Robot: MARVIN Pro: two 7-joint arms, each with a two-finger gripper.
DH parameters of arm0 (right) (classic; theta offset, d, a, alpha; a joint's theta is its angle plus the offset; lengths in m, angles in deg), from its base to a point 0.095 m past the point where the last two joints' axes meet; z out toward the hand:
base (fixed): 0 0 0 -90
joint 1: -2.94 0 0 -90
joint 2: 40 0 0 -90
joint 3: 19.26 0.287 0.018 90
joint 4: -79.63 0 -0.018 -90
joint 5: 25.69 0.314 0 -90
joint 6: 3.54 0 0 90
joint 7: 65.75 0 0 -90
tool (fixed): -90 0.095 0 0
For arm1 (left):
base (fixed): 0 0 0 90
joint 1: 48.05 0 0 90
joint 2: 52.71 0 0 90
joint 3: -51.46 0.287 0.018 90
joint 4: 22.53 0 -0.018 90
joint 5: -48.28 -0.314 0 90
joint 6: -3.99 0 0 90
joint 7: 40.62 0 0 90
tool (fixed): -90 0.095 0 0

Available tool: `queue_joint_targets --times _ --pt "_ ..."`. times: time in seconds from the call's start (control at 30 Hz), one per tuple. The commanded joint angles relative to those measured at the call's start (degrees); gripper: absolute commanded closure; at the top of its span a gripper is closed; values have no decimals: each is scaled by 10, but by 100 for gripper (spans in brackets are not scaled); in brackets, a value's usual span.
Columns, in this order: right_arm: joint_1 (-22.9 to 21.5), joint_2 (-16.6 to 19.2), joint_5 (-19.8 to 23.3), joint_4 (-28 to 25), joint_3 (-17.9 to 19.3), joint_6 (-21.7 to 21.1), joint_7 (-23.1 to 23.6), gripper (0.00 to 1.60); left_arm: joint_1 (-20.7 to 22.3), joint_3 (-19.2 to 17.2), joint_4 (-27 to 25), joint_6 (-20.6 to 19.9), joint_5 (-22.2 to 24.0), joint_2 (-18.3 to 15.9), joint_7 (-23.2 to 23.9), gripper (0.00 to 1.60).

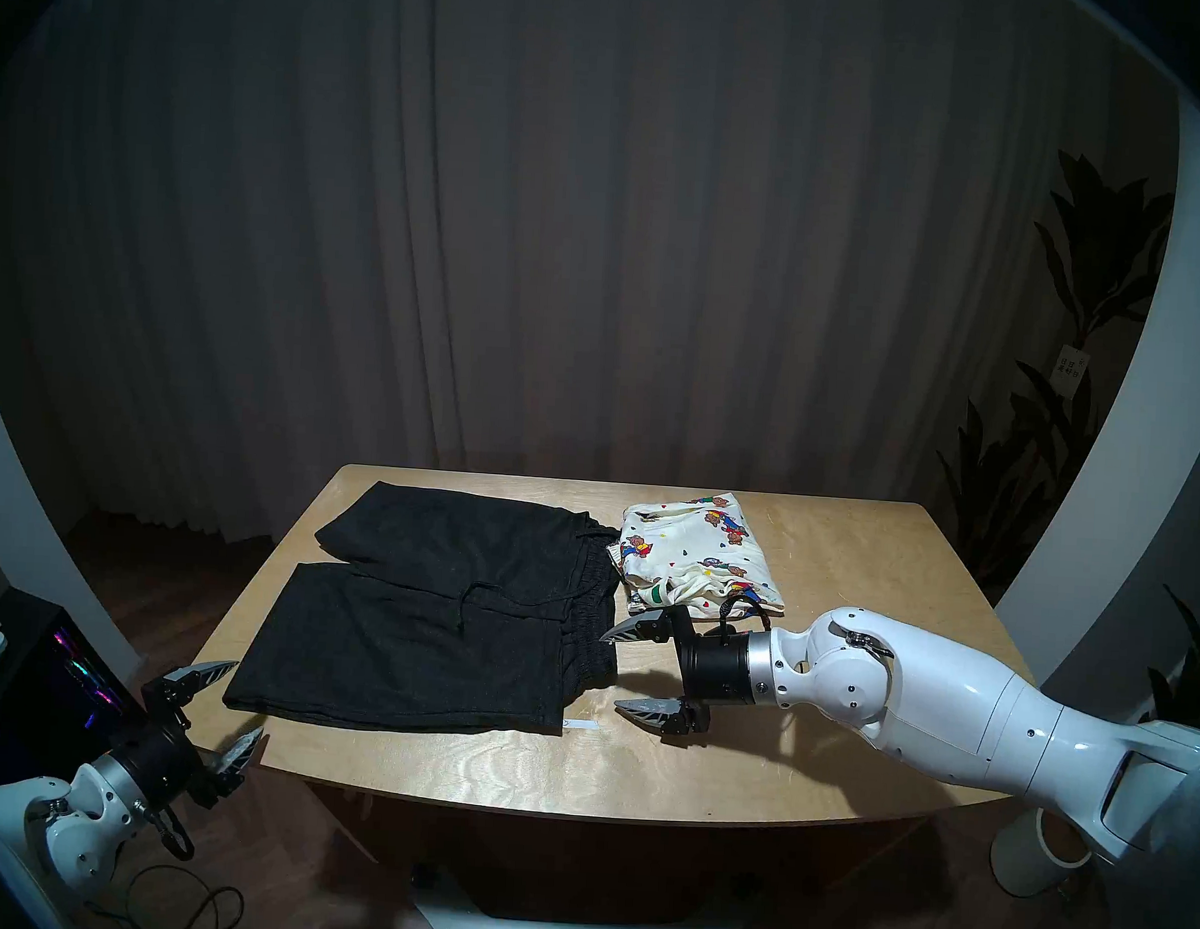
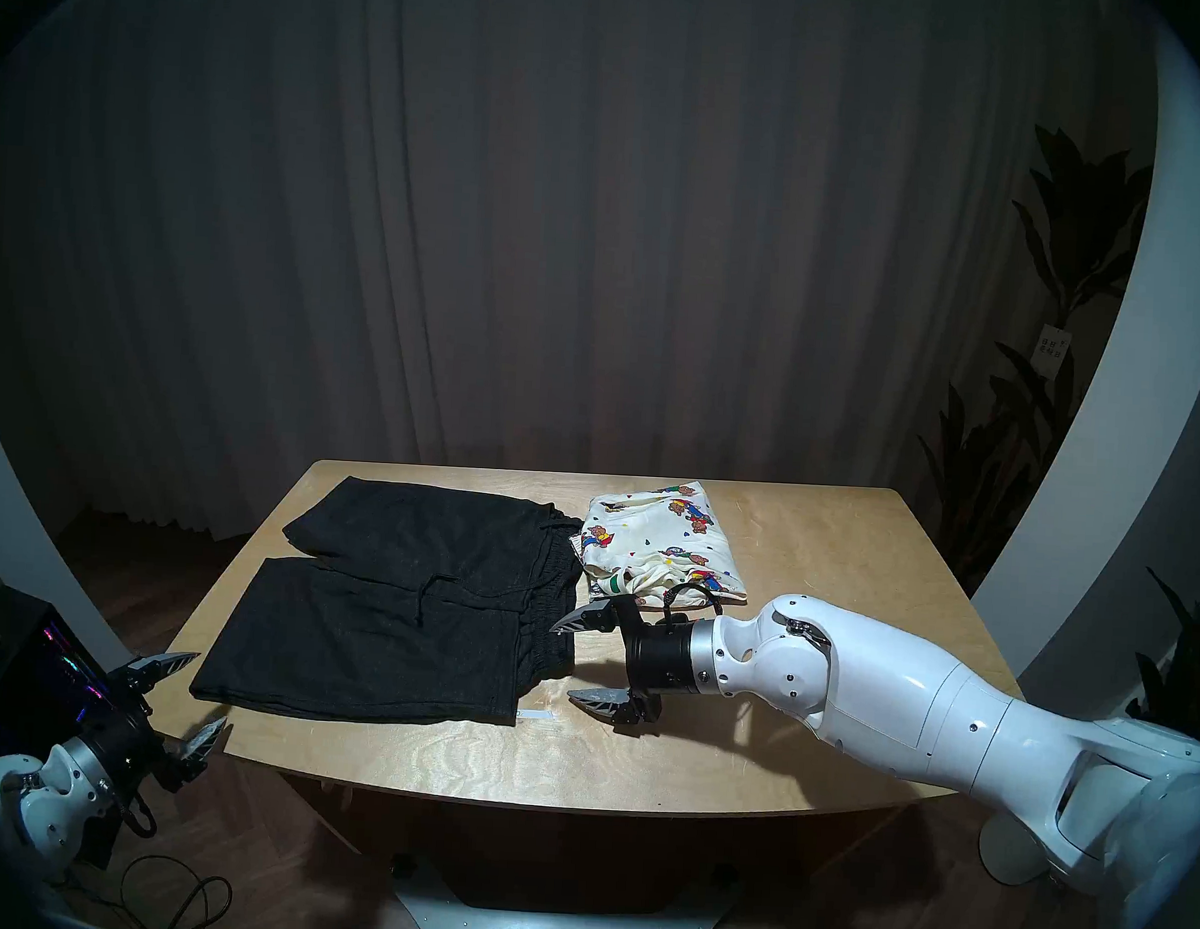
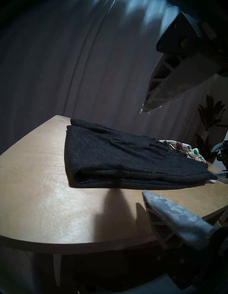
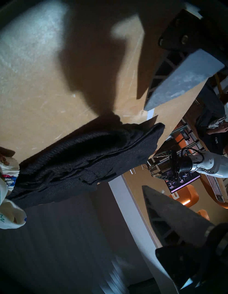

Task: Fold pants twice and stack them

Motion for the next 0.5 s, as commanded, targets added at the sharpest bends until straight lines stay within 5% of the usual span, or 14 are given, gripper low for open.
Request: queue_joint_targets --times 0.0,0.23,0.47 --pt "-4 -11 -80 -26 7 19 46 0 36 11 11 -13 10 -24 -8 0" --pt "5 -22 -139 -17 1 40 76 0 71 37 30 -7 12 -46 -29 0" --pt "6 -36 -130 0 -3 47 61 0 98 45 46 6 26 -59 -55 0"
